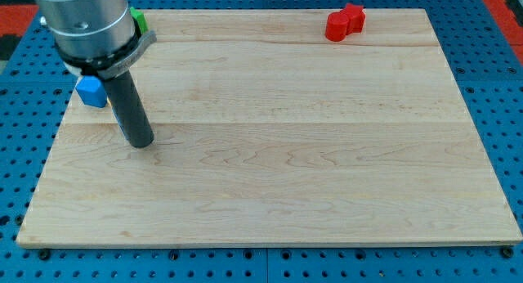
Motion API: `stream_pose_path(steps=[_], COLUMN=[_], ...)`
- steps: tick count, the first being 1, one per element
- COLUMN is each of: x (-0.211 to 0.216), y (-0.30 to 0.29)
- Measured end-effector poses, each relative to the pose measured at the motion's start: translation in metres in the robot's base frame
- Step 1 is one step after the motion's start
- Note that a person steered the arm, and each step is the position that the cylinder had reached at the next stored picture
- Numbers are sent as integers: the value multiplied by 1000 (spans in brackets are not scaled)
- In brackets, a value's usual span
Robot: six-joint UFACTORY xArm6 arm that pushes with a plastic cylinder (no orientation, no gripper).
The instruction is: Place the green blocks to the bottom left of the board
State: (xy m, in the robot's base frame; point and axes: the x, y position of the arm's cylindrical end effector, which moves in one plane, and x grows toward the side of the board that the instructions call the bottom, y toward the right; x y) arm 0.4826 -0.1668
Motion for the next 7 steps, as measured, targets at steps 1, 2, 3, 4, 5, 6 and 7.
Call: stream_pose_path(steps=[1,2,3,4,5,6,7], x=[-17,-43,-54,-54,-54,-54,-54], y=[-26,-41,-22,-9,4,13,25])
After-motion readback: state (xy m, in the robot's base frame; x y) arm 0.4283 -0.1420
